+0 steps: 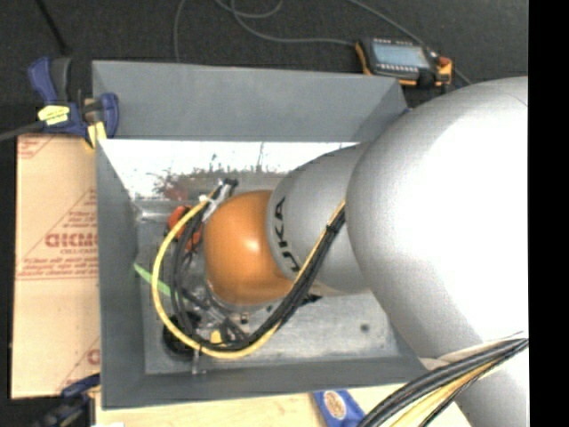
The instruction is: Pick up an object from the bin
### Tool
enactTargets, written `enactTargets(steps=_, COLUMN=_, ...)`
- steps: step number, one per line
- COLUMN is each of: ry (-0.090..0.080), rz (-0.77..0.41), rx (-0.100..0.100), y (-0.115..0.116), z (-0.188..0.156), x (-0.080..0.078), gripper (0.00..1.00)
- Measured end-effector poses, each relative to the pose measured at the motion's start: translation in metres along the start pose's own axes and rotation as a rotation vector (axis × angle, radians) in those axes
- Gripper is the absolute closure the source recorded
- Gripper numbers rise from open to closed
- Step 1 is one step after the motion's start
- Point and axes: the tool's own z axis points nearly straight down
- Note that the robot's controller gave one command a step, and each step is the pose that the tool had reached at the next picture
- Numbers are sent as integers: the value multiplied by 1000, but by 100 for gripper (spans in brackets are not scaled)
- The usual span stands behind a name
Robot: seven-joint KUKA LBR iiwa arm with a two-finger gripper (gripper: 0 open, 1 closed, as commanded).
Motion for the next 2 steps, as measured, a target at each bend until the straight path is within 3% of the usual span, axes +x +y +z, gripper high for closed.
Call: enactTargets(steps=2, ry=2, rz=2, rx=0, y=0, z=-42, x=1, gripper=100)
